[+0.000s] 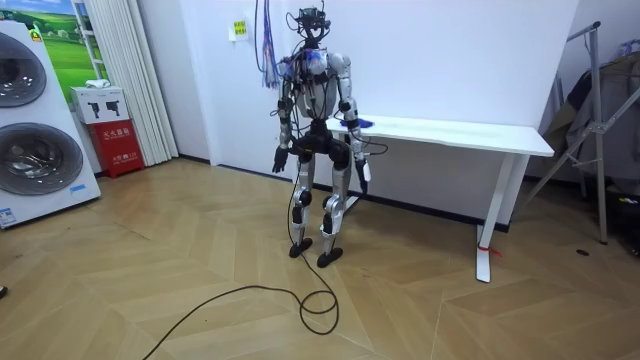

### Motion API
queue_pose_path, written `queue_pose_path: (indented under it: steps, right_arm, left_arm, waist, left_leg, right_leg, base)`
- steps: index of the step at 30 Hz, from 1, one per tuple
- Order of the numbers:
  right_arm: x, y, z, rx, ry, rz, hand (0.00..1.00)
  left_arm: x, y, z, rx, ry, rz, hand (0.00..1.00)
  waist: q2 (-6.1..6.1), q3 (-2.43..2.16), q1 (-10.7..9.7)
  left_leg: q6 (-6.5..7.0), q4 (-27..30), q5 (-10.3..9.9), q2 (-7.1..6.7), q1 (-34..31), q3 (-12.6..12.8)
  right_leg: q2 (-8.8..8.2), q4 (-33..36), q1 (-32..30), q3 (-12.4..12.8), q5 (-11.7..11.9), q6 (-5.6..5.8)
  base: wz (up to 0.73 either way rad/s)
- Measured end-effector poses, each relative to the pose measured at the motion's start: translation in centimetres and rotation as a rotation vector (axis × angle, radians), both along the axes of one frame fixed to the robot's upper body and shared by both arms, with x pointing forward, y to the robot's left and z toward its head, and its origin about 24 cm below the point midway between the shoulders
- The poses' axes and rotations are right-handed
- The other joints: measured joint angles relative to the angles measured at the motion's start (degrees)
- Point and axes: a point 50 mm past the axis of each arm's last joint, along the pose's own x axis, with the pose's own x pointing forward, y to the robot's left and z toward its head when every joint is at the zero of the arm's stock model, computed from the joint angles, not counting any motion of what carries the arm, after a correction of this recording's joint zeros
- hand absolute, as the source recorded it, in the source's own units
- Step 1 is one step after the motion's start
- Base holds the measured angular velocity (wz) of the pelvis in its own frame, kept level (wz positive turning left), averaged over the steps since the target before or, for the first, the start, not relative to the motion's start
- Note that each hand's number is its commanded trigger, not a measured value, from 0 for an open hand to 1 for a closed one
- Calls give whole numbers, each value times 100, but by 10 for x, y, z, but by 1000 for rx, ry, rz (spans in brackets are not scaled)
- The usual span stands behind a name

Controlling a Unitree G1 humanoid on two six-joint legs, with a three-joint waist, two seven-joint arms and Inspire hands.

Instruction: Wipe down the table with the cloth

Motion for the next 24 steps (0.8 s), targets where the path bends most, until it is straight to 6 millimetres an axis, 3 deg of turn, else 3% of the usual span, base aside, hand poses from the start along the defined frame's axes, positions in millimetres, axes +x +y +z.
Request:
queue_pose_path:
  steps: [6,11,13,16,19,21,22,24]
  right_arm:
    - [-19,-4,1,-43,-17,-330,0]
    - [-38,-16,6,-119,-38,-709,0]
    - [-40,-33,11,-181,-76,-880,0]
    - [-33,-57,19,-271,-128,-937,0]
    - [-9,-94,34,-405,-245,-993,0]
    - [35,-121,52,-503,-410,-937,0]
    - [48,-127,59,-522,-467,-911,0]
    - [97,-143,89,-603,-696,-805,0]
  left_arm:
    - [-9,8,2,22,10,87,0]
    - [-17,19,6,56,-4,179,0]
    - [-17,28,9,81,-23,209,0]
    - [-16,36,12,103,-32,218,0]
    - [-7,49,17,145,-67,209,0]
    - [-1,59,22,193,-99,191,0]
    - [-2,60,23,197,-101,189,0]
    - [5,58,22,198,-122,150,0]
  waist:
    - [-49,4,-42]
    - [-88,1,-268]
    - [-141,2,-340]
    - [-187,-15,-347]
    - [-319,-27,-368]
    - [-407,0,-361]
    - [-423,-7,-354]
    - [-431,-20,-349]
  left_leg:
    - [0,-7,0,11,53,71]
    - [0,-11,0,11,67,97]
    - [0,-17,0,12,62,115]
    - [0,-22,0,26,53,211]
    - [2,-14,0,22,-2,215]
    - [5,3,3,32,-61,259]
    - [5,9,3,35,-70,274]
    - [6,20,2,28,-162,277]
  right_leg:
    - [8,-15,48,35,0,0]
    - [-1,-2,54,30,-4,-1]
    - [-1,9,28,54,-6,-1]
    - [7,28,-49,144,-5,-4]
    - [10,33,-96,155,19,11]
    - [29,48,-155,160,74,3]
    - [37,39,-169,168,88,1]
    - [57,59,-254,152,97,9]
  base:
    - [-3]
    - [-1]
    - [-7]
    - [-18]
    - [0]
    - [-11]
    - [-10]
    - [0]
